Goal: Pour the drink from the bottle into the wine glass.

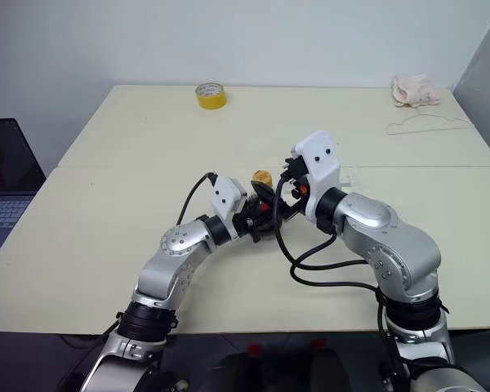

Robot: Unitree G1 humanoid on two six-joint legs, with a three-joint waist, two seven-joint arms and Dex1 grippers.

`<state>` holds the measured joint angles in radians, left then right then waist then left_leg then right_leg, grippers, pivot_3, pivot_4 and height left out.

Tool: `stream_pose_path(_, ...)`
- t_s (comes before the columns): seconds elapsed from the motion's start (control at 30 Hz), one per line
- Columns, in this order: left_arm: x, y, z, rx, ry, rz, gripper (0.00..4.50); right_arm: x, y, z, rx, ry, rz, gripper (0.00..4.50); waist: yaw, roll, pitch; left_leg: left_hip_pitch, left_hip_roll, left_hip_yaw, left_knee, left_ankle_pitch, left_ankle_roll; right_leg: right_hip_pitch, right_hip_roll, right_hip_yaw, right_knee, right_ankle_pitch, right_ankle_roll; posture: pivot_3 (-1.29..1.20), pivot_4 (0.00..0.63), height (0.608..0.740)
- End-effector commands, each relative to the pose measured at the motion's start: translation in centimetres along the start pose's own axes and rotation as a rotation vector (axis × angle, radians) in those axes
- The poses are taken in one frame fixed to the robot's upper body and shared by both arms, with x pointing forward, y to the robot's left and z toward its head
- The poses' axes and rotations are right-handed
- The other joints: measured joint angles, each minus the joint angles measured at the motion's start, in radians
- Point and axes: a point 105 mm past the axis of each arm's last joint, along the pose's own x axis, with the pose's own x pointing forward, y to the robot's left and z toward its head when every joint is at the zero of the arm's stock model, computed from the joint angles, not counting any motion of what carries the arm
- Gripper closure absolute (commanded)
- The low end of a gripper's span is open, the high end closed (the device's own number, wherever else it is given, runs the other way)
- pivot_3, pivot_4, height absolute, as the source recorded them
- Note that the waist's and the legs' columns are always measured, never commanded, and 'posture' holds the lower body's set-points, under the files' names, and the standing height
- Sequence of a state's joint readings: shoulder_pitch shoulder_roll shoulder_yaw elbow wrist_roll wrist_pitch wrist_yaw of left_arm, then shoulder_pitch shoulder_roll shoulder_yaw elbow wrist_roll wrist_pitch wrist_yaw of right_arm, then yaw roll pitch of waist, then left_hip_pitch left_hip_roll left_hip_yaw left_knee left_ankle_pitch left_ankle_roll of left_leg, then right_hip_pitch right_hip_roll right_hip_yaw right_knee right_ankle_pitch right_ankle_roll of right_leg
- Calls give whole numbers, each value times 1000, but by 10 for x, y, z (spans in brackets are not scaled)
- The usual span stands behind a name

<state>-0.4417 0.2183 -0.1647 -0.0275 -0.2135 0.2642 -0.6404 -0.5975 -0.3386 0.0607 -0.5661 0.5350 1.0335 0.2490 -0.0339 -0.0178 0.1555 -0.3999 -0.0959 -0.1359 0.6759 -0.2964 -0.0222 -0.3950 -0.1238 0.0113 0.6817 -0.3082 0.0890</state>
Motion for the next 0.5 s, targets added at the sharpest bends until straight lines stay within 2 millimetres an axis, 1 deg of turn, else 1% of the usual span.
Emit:
stream_pose_path(0.03,-5,6,22,58,-85,20,3080,-14,-29,2,-10,-10,-123,0,0,0,0,0,0,0,0,0,0,0,0,0,0,0,0,0,150,740)
stream_pose_path(0.2,-6,6,22,60,-84,20,3080,-19,-24,3,-17,-16,-75,0,1,0,0,0,0,0,0,0,0,0,0,0,0,0,0,0,150,740)
stream_pose_path(0.3,-6,6,22,60,-84,20,3080,-21,-11,6,-13,-30,3,0,2,0,0,0,0,0,0,0,0,0,0,0,0,0,0,0,150,740)
stream_pose_path(0.37,-6,6,22,60,-84,20,3080,-21,1,9,3,-50,69,0,1,0,0,0,0,0,0,0,0,0,0,0,0,0,0,0,150,740)
stream_pose_path(0.5,-6,6,22,61,-83,19,3080,-18,6,11,19,-60,85,0,1,0,0,0,0,0,0,0,0,0,0,0,0,0,0,0,150,740)
